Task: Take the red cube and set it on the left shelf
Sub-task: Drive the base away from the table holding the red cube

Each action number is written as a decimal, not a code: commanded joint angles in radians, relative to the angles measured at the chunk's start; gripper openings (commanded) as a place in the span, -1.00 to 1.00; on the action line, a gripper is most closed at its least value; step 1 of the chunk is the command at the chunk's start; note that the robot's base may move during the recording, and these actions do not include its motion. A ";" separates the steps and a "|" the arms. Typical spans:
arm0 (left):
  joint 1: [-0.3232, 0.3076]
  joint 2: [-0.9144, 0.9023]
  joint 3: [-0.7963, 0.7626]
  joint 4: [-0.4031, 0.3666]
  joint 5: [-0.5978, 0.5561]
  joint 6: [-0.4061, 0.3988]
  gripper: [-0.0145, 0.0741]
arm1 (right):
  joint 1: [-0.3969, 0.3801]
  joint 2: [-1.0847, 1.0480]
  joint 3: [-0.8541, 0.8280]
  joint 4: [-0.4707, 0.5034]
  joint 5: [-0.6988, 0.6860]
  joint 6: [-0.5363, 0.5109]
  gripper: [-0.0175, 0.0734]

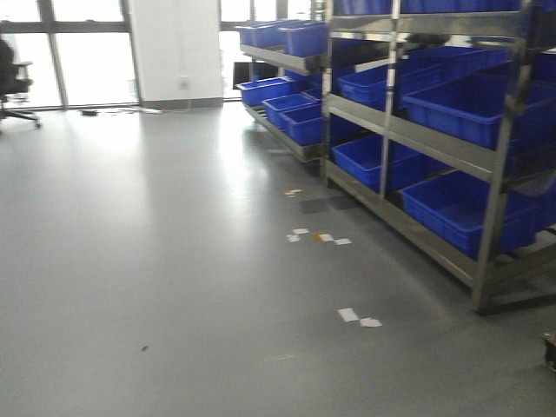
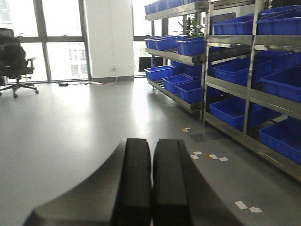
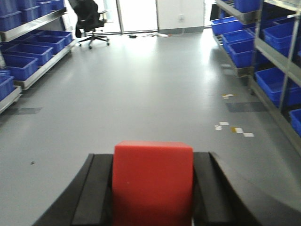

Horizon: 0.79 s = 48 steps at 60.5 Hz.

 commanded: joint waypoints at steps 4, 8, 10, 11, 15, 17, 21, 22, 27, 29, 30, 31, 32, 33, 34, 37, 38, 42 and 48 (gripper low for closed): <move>0.000 -0.015 0.025 0.000 -0.083 0.000 -0.44 | -0.005 -0.003 -0.029 -0.010 -0.095 0.001 -0.55; 0.000 -0.015 0.025 0.000 -0.083 0.000 -0.44 | -0.005 -0.003 -0.029 -0.010 -0.095 0.001 -0.55; 0.000 -0.015 0.025 0.000 -0.083 0.000 -0.44 | -0.005 -0.003 -0.029 -0.010 -0.095 0.001 -0.55; 0.000 -0.015 0.025 0.000 -0.083 0.000 -0.44 | -0.005 -0.003 -0.029 -0.010 -0.095 0.001 -0.55; 0.000 -0.015 0.025 0.000 -0.083 0.000 -0.44 | -0.005 -0.003 -0.029 -0.010 -0.095 0.001 -0.55; 0.000 -0.015 0.025 0.000 -0.083 0.000 -0.44 | -0.005 -0.003 -0.029 -0.010 -0.095 0.001 -0.55; 0.000 -0.015 0.025 0.000 -0.083 0.000 -0.44 | -0.005 -0.003 -0.029 -0.010 -0.095 0.001 -0.55; 0.000 -0.015 0.025 0.000 -0.083 0.000 -0.44 | -0.005 -0.003 -0.029 -0.010 -0.095 0.001 -0.55; 0.000 -0.015 0.025 0.000 -0.083 0.000 -0.44 | -0.005 -0.003 -0.029 -0.010 -0.095 0.001 -0.55; 0.000 -0.015 0.025 0.000 -0.083 0.000 -0.44 | -0.005 -0.003 -0.029 -0.010 -0.095 0.001 -0.55; 0.000 -0.015 0.025 0.000 -0.083 0.000 -0.44 | -0.005 -0.003 -0.029 -0.010 -0.095 0.001 -0.55; 0.000 -0.015 0.025 0.000 -0.083 0.000 -0.44 | -0.005 -0.003 -0.029 -0.010 -0.095 0.001 -0.55; 0.000 -0.015 0.025 0.000 -0.083 0.000 -0.44 | -0.005 -0.003 -0.029 -0.010 -0.095 0.001 -0.55; 0.000 -0.015 0.025 0.000 -0.083 0.000 -0.44 | -0.005 -0.003 -0.029 -0.010 -0.095 0.001 -0.55; 0.000 -0.015 0.025 0.000 -0.083 0.000 -0.44 | -0.005 -0.003 -0.029 -0.010 -0.095 0.001 -0.55; 0.000 -0.015 0.025 0.000 -0.083 0.000 -0.44 | -0.005 -0.003 -0.029 -0.010 -0.095 0.001 -0.55; 0.000 -0.015 0.025 0.000 -0.083 0.000 -0.44 | -0.005 -0.003 -0.029 -0.010 -0.095 0.001 -0.55; 0.000 -0.015 0.025 0.000 -0.083 0.000 -0.44 | -0.005 -0.003 -0.029 -0.010 -0.095 0.001 -0.55; 0.000 -0.015 0.025 0.000 -0.083 0.000 -0.44 | -0.005 -0.003 -0.029 -0.010 -0.095 0.001 -0.55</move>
